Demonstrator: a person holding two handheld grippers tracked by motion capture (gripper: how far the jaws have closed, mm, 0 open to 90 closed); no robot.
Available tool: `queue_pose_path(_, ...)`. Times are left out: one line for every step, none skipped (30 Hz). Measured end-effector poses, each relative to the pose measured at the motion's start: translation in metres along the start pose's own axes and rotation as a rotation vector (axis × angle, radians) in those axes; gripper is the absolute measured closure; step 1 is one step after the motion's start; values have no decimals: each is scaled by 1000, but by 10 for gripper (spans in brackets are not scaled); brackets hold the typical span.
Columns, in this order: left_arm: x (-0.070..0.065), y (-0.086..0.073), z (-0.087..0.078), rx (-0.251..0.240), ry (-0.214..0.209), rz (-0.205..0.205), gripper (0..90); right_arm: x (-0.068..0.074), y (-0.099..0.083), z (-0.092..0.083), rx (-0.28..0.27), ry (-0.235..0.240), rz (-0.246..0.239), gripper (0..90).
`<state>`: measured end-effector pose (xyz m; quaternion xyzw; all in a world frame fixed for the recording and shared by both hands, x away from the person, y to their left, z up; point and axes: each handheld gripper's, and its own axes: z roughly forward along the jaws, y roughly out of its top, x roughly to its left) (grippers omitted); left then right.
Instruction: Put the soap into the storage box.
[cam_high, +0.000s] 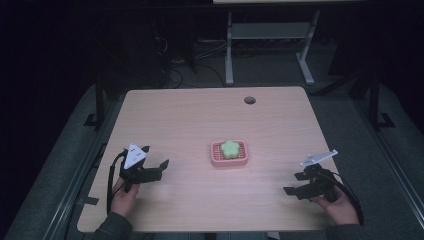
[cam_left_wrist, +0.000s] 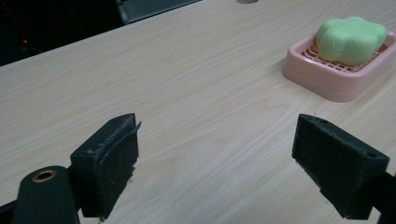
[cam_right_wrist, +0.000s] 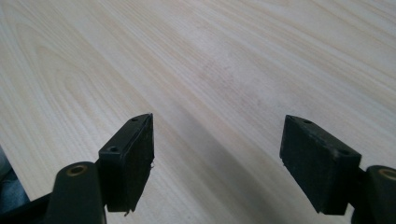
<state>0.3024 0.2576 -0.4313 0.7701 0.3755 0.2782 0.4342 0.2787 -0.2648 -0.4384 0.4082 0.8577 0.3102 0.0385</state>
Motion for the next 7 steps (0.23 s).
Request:
queue_pose_path(-1, 0, 1, 3, -2, 7, 143, 1, -2, 0, -9, -4, -2, 257)
queue_pose_path(-1, 1, 2, 3, -3, 9, 143, 3, -7, -1, -21, -13, 8, 257)
queue_pose_path(-3, 1, 3, 3, -6, 9, 143, 4, -9, -2, -27, -21, 4, 257)
queue_pose_path(-3, 2, 3, 6, -8, 20, 143, 7, -12, -4, -32, -36, 6, 257)
queue_pose_path(-4, 2, 4, 6, -9, 21, 143, 9, -14, -6, -46, -45, 9, 257)
queue_pose_path(-4, 2, 4, 5, -10, 28, 143, 10, -16, -7, -57, -50, 11, 257)
queue_pose_path(-5, 3, 5, 4, -11, 26, 143, 12, -19, -8, -84, -50, 22, 257)
